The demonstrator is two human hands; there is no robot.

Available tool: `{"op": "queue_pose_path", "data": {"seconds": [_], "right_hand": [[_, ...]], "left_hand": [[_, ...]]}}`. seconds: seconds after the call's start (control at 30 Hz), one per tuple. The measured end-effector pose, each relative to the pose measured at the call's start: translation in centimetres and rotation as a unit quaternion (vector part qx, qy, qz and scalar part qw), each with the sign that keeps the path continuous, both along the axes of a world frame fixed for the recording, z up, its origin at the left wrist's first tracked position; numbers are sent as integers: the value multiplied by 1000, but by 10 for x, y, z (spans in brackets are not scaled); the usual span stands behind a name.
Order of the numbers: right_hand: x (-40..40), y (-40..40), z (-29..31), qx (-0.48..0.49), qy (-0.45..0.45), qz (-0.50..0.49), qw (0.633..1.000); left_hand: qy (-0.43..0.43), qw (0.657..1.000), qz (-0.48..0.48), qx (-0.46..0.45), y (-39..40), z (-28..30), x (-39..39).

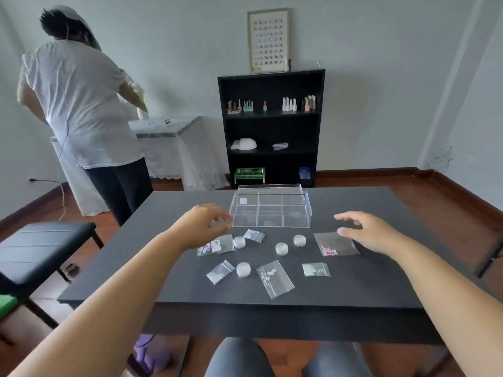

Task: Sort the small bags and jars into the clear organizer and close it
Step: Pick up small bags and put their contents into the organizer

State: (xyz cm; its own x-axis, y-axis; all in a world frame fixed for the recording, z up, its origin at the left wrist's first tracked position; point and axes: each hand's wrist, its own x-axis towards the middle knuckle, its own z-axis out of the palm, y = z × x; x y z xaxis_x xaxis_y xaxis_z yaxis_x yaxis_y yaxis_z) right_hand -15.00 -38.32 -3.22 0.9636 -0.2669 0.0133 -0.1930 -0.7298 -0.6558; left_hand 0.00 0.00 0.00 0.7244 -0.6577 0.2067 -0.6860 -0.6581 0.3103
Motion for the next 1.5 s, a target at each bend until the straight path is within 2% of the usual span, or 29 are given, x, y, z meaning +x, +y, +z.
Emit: {"op": "queue_pose_path", "data": {"seconds": [0.1, 0.13, 0.23, 0.37, 0.6, 0.73, 0.83, 0.93, 1.13, 1.3, 1.5], "right_hand": [[-2, -5, 2, 11, 106, 29, 994], [-2, -5, 3, 11, 130, 36, 991], [4, -2, 2, -44, 144, 54, 987], [11, 2, 4, -57, 145, 54, 986], [17, 0, 13, -42, 175, 44, 983], [17, 2, 17, -51, 186, 63, 979], [15, 3, 17, -25, 160, 59, 985], [10, 5, 18, 65, 131, 59, 988], [19, 19, 39, 194, 3, 69, 978], [65, 55, 60, 214, -93, 46, 971], [131, 104, 70, 186, -99, 54, 976]], "left_hand": [[60, 996, 59, 18, 24, -14, 6], [104, 991, 82, 26, 31, -18, 7], [165, 980, 101, 49, 32, -29, 7], [152, 980, 116, 59, 32, -39, 9], [155, 968, 168, -107, 40, -53, 9], [129, 942, 214, -226, 36, -66, 5], [112, 928, 228, -274, 30, -69, 1], [102, 929, 222, -277, 29, -71, -1], [83, 926, 225, -291, 30, -73, -5], [79, 921, 237, -298, 31, -71, -7], [82, 926, 227, -290, 31, -67, -13]]}}
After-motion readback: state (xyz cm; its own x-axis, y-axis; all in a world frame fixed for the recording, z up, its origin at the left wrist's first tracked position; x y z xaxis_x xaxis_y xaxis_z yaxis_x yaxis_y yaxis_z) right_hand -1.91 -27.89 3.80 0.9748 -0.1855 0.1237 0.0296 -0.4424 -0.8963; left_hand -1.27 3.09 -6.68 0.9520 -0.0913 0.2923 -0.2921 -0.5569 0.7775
